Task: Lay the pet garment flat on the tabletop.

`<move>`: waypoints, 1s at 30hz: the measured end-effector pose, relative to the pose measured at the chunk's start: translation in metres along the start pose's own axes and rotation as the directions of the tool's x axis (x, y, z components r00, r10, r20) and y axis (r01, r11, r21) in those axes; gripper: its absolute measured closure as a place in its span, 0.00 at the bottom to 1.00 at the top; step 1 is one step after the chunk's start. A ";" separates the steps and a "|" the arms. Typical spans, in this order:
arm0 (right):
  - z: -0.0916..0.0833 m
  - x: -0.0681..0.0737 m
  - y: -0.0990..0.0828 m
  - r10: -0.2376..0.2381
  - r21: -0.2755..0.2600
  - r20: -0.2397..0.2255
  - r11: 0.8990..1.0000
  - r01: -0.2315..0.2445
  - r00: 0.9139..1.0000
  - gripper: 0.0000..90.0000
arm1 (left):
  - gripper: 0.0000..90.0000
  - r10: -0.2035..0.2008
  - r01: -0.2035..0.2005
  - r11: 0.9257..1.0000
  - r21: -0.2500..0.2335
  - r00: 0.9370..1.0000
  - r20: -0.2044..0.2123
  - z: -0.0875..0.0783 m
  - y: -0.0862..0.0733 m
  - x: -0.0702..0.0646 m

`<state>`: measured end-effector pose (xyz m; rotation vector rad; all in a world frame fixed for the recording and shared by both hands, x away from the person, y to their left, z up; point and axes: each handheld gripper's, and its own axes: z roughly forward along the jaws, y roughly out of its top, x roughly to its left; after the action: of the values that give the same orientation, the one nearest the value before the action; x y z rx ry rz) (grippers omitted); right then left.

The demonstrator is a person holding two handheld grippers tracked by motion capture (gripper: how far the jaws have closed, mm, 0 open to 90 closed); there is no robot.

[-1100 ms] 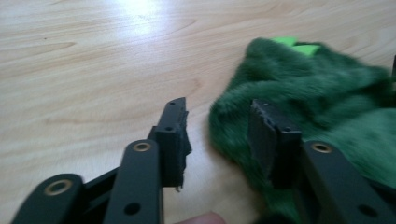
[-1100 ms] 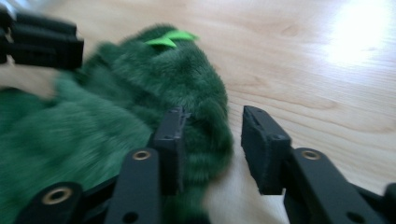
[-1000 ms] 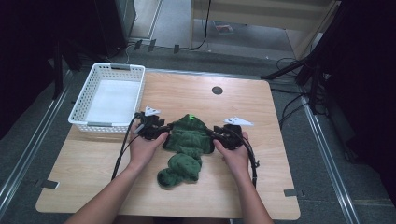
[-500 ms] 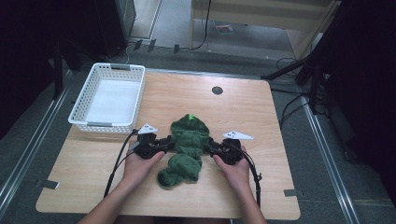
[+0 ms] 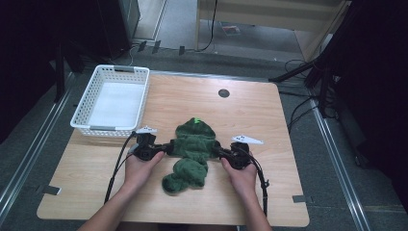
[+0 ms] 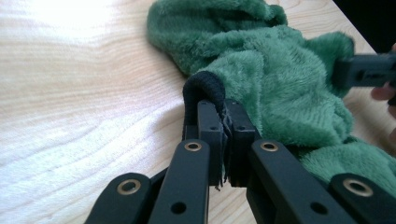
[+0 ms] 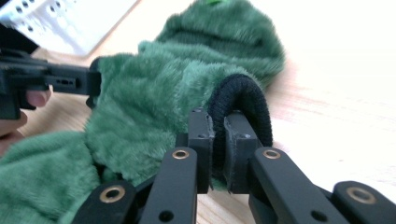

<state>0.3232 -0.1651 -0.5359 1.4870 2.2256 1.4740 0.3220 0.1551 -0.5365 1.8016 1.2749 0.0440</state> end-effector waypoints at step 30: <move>0.049 0.024 0.024 -0.098 0.108 0.139 0.991 0.083 0.985 0.87 | 0.89 0.039 -0.037 0.999 0.020 0.994 -0.102 0.039 0.017 -0.017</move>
<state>0.3526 -0.1134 -0.5348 1.4481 2.2791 1.2039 0.3459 0.1160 -0.5411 1.8592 1.3160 0.1480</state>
